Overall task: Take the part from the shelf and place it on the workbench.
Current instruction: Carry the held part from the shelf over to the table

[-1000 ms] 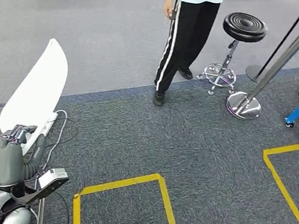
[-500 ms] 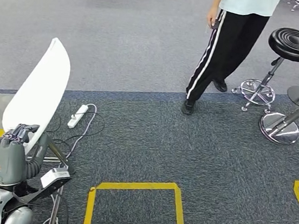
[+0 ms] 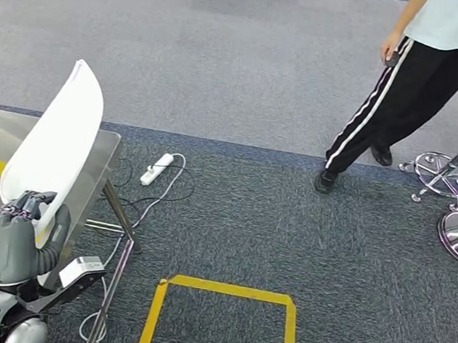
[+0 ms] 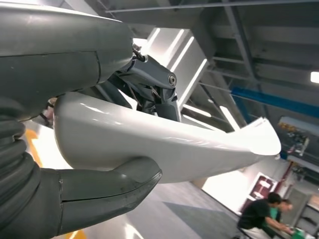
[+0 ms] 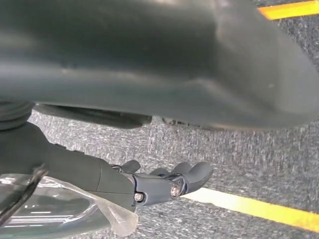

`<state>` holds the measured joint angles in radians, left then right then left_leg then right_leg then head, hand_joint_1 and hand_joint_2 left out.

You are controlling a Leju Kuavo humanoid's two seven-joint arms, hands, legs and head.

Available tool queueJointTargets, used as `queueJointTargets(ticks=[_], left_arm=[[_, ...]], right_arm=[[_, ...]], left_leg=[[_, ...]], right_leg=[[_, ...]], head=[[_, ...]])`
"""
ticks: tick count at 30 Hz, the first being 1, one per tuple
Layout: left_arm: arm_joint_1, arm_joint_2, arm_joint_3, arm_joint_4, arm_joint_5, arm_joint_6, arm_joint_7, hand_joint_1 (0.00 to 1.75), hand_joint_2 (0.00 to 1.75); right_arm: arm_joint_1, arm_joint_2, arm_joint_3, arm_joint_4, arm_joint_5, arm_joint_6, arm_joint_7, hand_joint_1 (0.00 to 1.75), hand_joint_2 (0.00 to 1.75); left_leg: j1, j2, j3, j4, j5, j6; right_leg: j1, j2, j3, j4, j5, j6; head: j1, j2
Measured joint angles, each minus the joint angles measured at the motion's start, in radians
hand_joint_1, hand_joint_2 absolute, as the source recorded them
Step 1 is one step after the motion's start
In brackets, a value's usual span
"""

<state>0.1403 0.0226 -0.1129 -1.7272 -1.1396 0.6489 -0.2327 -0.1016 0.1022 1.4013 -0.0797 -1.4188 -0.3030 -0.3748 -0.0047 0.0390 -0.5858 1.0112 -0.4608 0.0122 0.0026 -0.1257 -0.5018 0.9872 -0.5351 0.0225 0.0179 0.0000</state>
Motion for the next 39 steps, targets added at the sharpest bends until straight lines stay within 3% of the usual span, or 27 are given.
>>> queueJointTargets(ticks=[2,4,6,7,8,10,12,16,18,22,27,39], left_arm=[[-0.001,0.0,0.001,-0.001,0.0,-0.001,0.001,1.75,1.75],[-0.004,-0.001,0.0,-0.001,0.004,-0.006,0.002,1.75,1.75],[-0.004,-0.001,-0.001,-0.001,0.011,-0.013,0.002,1.75,1.75],[-0.004,-0.001,-0.002,-0.001,0.014,-0.015,0.002,1.75,1.75],[-0.004,-0.001,-0.002,-0.001,0.016,-0.016,0.002,1.75,1.75],[-0.004,-0.001,-0.002,-0.001,0.018,-0.018,0.002,1.75,1.75],[-0.004,-0.001,-0.002,-0.001,0.018,-0.018,0.002,1.75,1.75],[-0.004,0.0,-0.003,-0.001,0.062,-0.031,-0.013,1.75,1.75],[-0.005,0.0,-0.005,-0.002,0.103,-0.046,-0.031,1.75,1.75],[-0.004,0.0,-0.006,-0.005,0.127,-0.056,-0.051,1.75,1.75],[-0.001,0.0,-0.007,-0.005,0.149,-0.06,-0.066,1.75,1.75],[0.011,0.0,-0.007,-0.015,0.169,-0.076,-0.09,1.75,1.75]], right_arm=[[-0.002,0.0,0.0,0.0,-0.011,0.006,-0.007,0.0,0.0],[0.0,0.0,0.0,0.0,-0.024,0.017,-0.015,0.0,0.0],[0.003,0.0,0.0,0.0,-0.03,0.026,-0.02,0.0,0.0],[0.004,0.0,0.0,0.0,-0.03,0.029,-0.022,0.0,0.0],[0.004,0.0,0.0,0.0,-0.031,0.031,-0.023,0.0,0.0],[0.003,0.0,0.0,0.001,-0.032,0.034,-0.025,0.0,0.0],[0.002,0.0,0.0,0.001,-0.032,0.036,-0.026,0.0,0.0],[0.004,0.0,0.0,0.002,-0.035,0.037,-0.027,0.0,0.0],[0.003,0.0,0.0,0.003,-0.037,0.036,-0.027,0.0,0.0],[0.003,0.0,0.0,0.004,-0.042,0.036,-0.027,0.0,0.0],[0.003,0.0,0.0,0.004,-0.044,0.026,-0.033,0.0,0.0],[0.003,0.0,0.0,0.01,-0.056,0.038,-0.053,0.0,0.0]], left_leg=[[0.005,-0.016,0.003,-0.007,0.004,0.013],[0.006,-0.029,0.003,-0.008,0.005,0.021],[0.005,-0.043,0.003,-0.008,0.004,0.023],[0.004,-0.049,0.004,-0.007,0.003,0.023],[0.004,-0.054,0.006,-0.007,0.002,0.022],[0.003,-0.063,0.012,-0.006,-0.002,0.017],[0.0,-0.069,0.01,-0.003,-0.005,0.01],[-0.001,-0.071,0.006,0.002,-0.004,0.026],[0.0,-0.071,0.007,-0.001,-0.003,0.027],[0.002,-0.071,0.009,-0.005,-0.001,0.022],[0.005,-0.071,0.009,-0.007,-0.001,0.001],[0.001,-0.071,0.009,-0.007,-0.002,-0.002]], right_leg=[[-0.004,0.051,-0.022,0.049,-0.034,0.009],[-0.006,0.109,-0.091,0.183,-0.096,0.011],[-0.005,0.123,-0.161,0.298,-0.126,0.011],[-0.005,0.124,-0.172,0.303,-0.11,0.01],[-0.005,0.124,-0.162,0.265,-0.075,0.008],[-0.005,0.129,-0.105,0.123,0.006,0.002],[-0.005,0.136,-0.06,0.026,0.041,-0.002],[-0.004,0.138,-0.051,0.008,0.043,0.0],[-0.002,0.139,-0.051,0.008,0.042,-0.002],[0.001,0.138,-0.051,0.009,0.04,-0.007],[0.003,0.138,-0.051,0.01,0.039,-0.013],[-0.003,0.137,-0.05,0.01,0.039,-0.013]], head=[[0.003,0.0],[0.008,0.0],[0.009,0.0],[0.009,0.0],[0.009,0.0],[0.009,0.0],[0.008,0.0],[0.007,0.0],[0.007,0.0],[0.007,0.0],[0.008,0.0],[0.008,0.0]])
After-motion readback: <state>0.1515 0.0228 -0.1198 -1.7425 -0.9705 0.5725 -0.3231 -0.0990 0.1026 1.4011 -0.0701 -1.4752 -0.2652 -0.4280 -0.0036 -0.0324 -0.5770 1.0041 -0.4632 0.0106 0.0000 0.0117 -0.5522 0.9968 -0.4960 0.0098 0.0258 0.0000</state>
